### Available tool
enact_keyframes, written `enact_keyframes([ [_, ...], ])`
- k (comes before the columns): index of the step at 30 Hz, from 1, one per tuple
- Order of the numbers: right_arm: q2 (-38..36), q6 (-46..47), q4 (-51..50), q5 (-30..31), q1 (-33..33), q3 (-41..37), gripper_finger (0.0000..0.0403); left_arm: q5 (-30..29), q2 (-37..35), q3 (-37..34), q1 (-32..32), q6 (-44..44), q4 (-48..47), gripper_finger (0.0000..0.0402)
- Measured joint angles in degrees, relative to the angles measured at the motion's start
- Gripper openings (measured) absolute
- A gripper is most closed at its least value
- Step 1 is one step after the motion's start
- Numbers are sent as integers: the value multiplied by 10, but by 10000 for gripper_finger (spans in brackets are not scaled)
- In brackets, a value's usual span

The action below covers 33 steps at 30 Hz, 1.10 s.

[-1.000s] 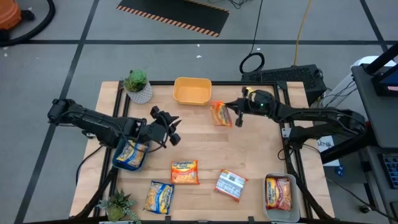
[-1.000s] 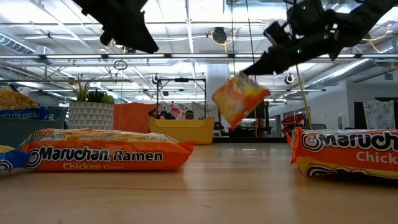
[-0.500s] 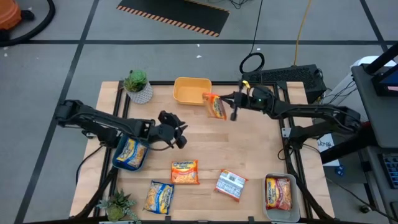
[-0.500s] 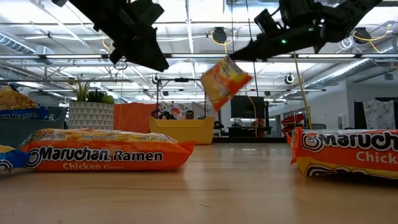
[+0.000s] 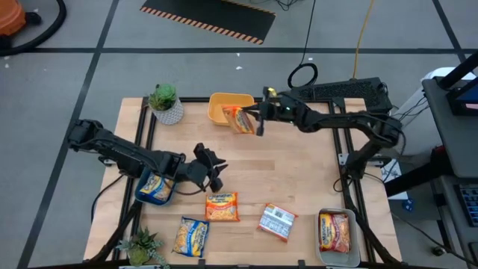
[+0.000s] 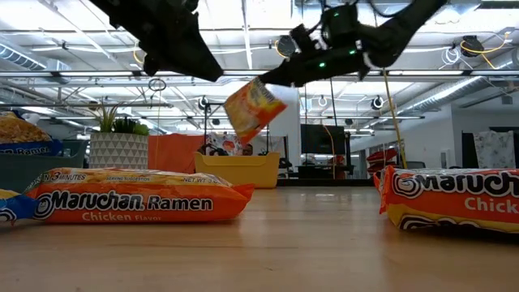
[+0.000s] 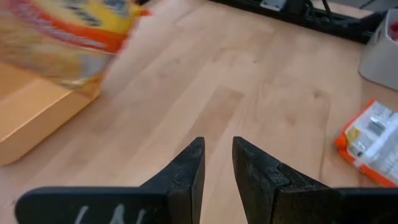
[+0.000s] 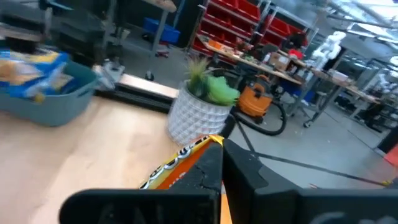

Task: Sort Maruchan noodles
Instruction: Put the top orange noodle pack into the yellow bin

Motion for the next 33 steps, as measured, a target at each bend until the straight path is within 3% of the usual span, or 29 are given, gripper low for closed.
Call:
enact_keyframes([
  [14,118,60,2,-104,-85,131,0,0,0,0,-43,-26,-41,88],
  [33,194,137,47,-86,-104,138,0,-2,0,0,-5,-7,-40,88],
])
